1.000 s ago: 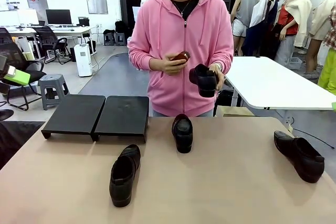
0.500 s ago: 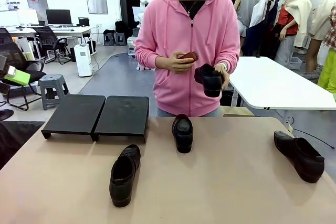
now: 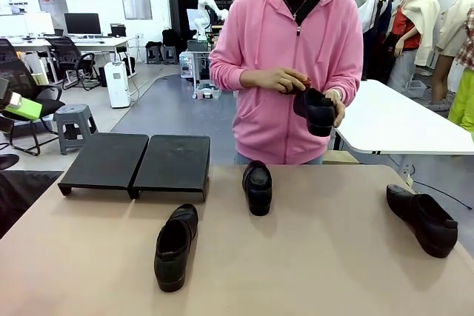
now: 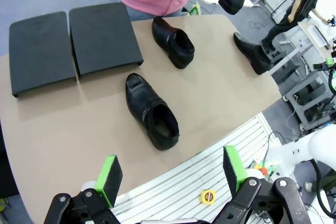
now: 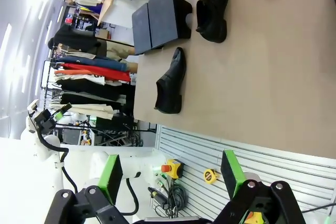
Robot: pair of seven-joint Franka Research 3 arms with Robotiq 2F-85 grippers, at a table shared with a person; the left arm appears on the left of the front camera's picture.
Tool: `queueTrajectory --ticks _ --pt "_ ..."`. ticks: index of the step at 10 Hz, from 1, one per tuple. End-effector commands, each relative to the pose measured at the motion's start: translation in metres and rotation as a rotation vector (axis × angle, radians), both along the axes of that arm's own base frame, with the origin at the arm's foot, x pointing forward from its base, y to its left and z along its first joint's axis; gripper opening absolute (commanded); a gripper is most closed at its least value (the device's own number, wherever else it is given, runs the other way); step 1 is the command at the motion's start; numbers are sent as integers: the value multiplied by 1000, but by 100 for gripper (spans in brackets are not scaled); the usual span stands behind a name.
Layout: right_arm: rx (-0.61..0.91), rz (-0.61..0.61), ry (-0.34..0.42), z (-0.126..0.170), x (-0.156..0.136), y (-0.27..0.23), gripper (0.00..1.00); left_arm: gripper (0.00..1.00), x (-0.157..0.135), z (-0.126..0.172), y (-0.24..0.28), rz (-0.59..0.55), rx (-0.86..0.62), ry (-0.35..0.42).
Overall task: Organize the shoes by placing them on the stand.
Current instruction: Place the Shoe from the middle of the table onto the Shoes Stand.
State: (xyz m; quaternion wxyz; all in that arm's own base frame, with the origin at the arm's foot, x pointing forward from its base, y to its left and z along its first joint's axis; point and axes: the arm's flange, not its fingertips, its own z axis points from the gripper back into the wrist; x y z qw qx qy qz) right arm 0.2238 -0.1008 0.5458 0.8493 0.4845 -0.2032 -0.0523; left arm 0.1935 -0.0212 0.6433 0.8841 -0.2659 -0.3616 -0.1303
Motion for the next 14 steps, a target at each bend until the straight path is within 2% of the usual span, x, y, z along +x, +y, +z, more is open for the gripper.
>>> queueTrajectory --ticks 1,4,5,7,9,11,12,13,14 --pt "13 15 -31 0 1 0 100 100 1 -1 1 -13 -12 -9" --pt "13 15 -31 0 1 0 100 100 0 0 0 0 0 0" --pt "13 15 -31 0 1 0 100 100 21 -11 -47 -59 77 96" --pt "13 15 -31 0 1 0 100 100 107 -44 -131 -142 228 364" --pt "13 15 -31 0 1 0 100 100 165 -99 -203 -35 387 515" --pt "13 15 -31 0 1 0 100 100 183 -136 -230 48 436 553" --pt "13 15 -31 0 1 0 100 100 179 -121 -224 9 413 555" --pt "13 15 -31 0 1 0 100 100 169 -156 -226 -15 410 540" --pt "13 15 -31 0 1 0 100 100 169 -156 -226 -15 410 540"
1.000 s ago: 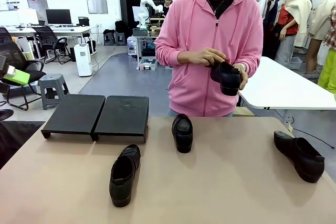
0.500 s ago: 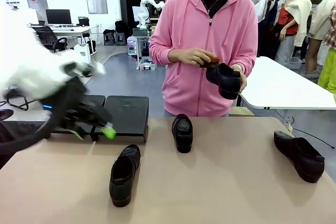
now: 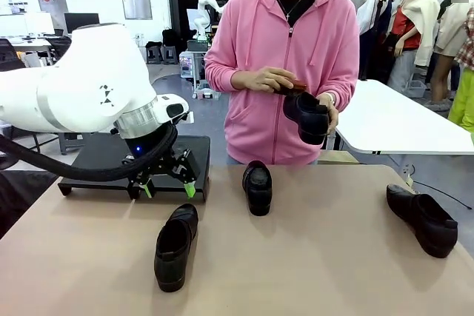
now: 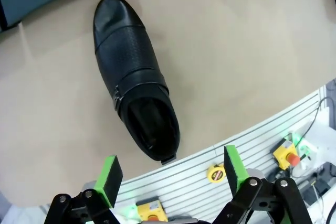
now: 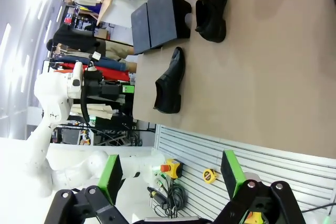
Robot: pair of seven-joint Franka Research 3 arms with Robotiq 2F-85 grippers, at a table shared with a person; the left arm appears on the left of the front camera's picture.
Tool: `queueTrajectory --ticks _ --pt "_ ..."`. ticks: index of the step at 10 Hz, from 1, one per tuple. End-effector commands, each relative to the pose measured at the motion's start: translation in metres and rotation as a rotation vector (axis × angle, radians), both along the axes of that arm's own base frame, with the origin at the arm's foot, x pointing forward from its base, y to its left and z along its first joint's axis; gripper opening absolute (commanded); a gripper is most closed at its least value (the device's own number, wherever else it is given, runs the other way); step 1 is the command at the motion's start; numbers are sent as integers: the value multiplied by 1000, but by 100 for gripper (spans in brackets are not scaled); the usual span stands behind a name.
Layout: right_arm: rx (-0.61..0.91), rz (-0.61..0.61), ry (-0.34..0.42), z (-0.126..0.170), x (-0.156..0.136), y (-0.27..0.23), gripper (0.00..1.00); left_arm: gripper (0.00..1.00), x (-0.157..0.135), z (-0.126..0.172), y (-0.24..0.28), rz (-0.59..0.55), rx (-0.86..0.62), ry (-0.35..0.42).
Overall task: Organize the shoes by placing them on the stand.
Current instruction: Place the Shoe from the middle of the table onto the Shoes Stand.
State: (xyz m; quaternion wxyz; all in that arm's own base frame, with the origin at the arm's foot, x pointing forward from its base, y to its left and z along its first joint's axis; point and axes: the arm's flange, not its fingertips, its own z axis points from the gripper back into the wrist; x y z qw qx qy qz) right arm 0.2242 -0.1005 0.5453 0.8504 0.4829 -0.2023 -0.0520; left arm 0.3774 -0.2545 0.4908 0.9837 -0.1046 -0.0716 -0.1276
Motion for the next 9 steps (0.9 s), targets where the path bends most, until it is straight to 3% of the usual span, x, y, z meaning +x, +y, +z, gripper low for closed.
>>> queueTrajectory --ticks 1,3,9 --pt "17 14 -33 1 1 0 100 100 5 1 1 8 0 -1" --pt "17 14 -33 1 1 0 100 100 15 -43 -21 286 27 52" --pt "17 14 -33 1 1 0 100 100 29 -117 -48 289 89 218"
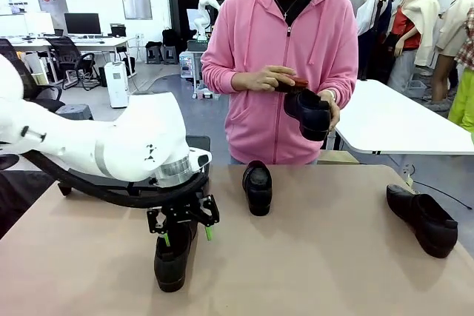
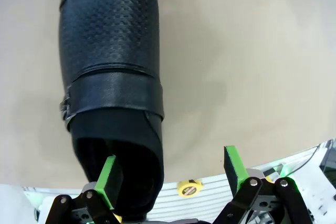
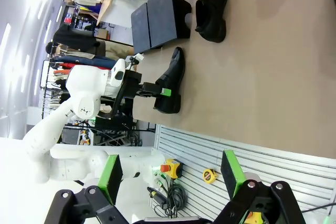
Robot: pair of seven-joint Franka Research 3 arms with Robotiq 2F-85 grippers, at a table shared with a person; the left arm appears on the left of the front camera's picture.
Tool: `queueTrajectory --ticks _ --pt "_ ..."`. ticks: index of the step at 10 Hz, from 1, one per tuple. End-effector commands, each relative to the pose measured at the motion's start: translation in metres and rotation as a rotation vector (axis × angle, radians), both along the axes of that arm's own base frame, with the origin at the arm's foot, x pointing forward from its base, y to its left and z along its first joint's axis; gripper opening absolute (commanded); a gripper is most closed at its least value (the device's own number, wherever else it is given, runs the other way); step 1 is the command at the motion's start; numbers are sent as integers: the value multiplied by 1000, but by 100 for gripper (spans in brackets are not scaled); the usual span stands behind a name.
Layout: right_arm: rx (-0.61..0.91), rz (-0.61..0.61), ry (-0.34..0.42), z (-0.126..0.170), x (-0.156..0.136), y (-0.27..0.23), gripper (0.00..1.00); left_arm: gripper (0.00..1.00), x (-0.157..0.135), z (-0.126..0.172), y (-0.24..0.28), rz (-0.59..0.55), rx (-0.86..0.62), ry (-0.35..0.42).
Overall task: Organize the shoes by placing them on the stand.
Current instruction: Place the Shoe from the middle of the table onto the Shoes Stand.
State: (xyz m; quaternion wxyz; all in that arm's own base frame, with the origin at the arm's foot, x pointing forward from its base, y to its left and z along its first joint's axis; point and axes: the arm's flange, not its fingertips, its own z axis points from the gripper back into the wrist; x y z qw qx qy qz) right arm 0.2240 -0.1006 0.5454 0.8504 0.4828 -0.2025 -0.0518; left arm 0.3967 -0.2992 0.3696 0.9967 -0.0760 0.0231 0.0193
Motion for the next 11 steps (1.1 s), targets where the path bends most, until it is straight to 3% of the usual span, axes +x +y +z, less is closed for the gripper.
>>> queueTrajectory --ticks 1,3,4,5,11 --pt "18 14 -32 1 1 0 100 100 15 -4 -6 3 27 22" --pt "18 14 -32 1 1 0 100 100 20 -13 -9 4 33 39" --pt "18 14 -32 1 1 0 100 42 20 -13 -7 27 73 37" --pt "18 14 -32 1 1 0 100 0 21 -14 -9 15 73 44" --pt "18 14 -32 1 1 0 100 0 18 -19 -10 -8 97 70"
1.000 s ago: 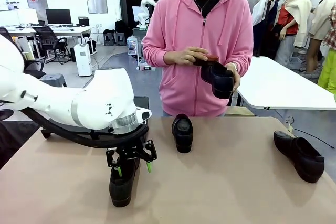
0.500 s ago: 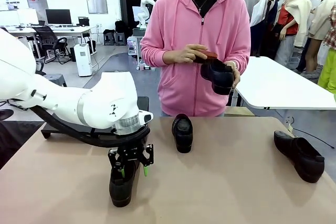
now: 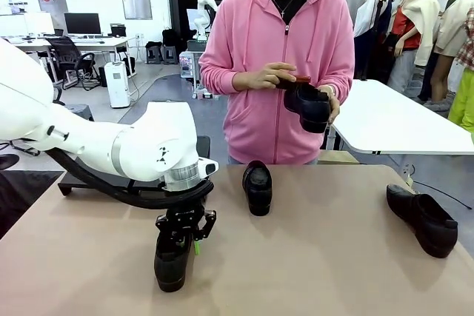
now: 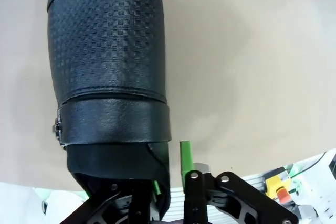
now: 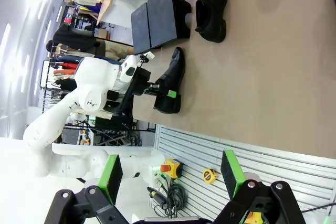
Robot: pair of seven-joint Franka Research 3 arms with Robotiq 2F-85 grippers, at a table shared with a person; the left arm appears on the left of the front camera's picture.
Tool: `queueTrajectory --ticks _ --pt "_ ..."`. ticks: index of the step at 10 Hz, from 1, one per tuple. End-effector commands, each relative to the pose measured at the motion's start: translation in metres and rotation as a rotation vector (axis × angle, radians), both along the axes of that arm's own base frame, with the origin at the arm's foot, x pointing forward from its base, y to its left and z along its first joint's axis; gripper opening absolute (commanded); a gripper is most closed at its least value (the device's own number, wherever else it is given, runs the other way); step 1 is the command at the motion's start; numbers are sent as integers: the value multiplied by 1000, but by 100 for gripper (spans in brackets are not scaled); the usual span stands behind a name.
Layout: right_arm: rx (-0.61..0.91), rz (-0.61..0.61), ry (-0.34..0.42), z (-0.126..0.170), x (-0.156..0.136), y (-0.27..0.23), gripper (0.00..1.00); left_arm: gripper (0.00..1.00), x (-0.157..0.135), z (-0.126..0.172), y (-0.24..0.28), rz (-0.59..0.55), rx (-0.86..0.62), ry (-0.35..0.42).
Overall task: Organize the shoes by placing them on the stand.
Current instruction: Place the Shoe from the middle of the table onto the Shoes Stand.
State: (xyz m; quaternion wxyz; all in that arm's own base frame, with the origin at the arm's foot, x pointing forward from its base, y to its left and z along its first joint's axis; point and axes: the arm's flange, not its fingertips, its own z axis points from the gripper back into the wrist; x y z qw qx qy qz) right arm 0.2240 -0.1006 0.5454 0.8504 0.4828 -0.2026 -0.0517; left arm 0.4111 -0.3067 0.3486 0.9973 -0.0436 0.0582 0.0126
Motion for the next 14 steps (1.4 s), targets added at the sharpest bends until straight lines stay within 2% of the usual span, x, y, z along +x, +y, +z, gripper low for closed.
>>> queueTrajectory --ticks 1,3,5,7,9,10,11,12,14 --pt "18 14 -32 1 1 0 100 0 3 3 -1 9 36 0" --pt "18 14 -32 1 1 0 100 0 -1 9 2 1 59 -2" --pt "18 14 -32 1 1 0 100 0 -20 28 9 -73 113 2" --pt "18 14 -32 1 1 0 100 0 -67 83 33 -167 96 -127" --pt "18 14 -32 1 1 0 100 0 -116 119 60 -171 134 -264" --pt "18 14 -32 1 1 0 100 0 -131 127 74 -117 190 -345" --pt "18 14 -32 1 1 0 100 0 -140 134 88 -6 186 -432" --pt "18 14 -32 1 1 0 100 0 -112 125 52 -151 140 -249" --pt "18 14 -32 1 1 0 100 0 -112 125 52 -151 140 -249"
